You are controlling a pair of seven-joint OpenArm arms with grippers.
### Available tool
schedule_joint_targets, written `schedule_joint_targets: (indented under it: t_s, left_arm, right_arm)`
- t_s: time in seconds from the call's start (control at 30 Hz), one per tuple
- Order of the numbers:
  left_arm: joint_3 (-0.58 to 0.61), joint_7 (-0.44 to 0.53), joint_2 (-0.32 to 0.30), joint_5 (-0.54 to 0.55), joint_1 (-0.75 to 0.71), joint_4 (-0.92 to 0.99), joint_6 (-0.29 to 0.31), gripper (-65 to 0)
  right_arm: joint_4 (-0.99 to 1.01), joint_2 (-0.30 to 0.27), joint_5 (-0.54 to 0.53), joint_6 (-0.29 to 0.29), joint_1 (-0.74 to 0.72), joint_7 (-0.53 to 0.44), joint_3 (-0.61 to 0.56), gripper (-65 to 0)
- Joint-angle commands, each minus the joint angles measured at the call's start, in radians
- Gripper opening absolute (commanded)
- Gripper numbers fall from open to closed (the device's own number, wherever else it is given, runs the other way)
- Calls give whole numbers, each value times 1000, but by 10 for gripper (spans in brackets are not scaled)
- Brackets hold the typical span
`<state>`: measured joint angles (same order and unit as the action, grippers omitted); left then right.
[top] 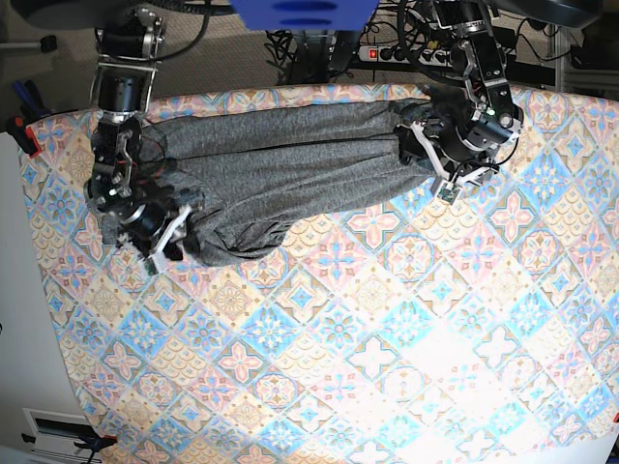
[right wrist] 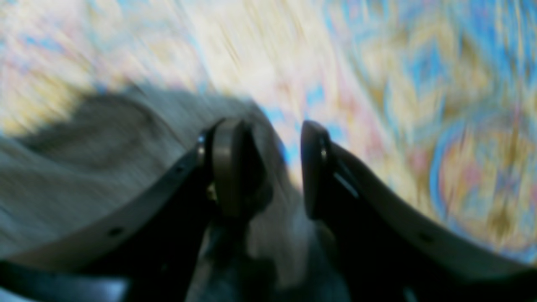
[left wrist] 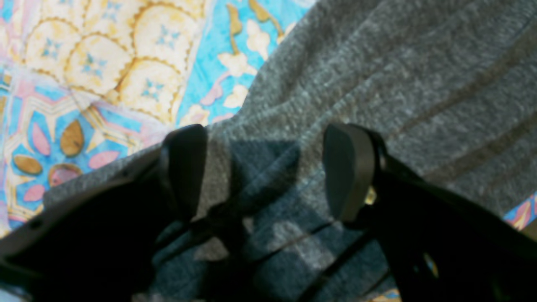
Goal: Layout the t-shirt on the table in an organized manner, then fold the t-shirt properly
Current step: 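Grasp the strip's end with the right gripper and lift it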
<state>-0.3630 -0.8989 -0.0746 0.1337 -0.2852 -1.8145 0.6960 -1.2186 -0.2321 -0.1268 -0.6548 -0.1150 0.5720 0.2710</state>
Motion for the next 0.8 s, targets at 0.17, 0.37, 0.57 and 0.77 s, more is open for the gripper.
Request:
schedule_joint_targets:
  t_s: [0.17,0.37,0.57,0.77]
  left_arm:
    - [-1,14,0,14,7,-18,2,-226]
    - [-1,14,0,14,5,-18,2,-226]
    - [-1,14,0,14,2,-17,2,-226]
    - [-1,14,0,13,1,-15,2,-226]
  right_arm:
    - [-22,-3,-29,-7,-27,-37,-62,-436]
    - [-30,-3,-29,-7,-27,-37,-103,-482]
    - [-88,-3,-29,-3,-27,-36,-95,-650]
    - [-275,0,-30,-3,39,-36,-39,-650]
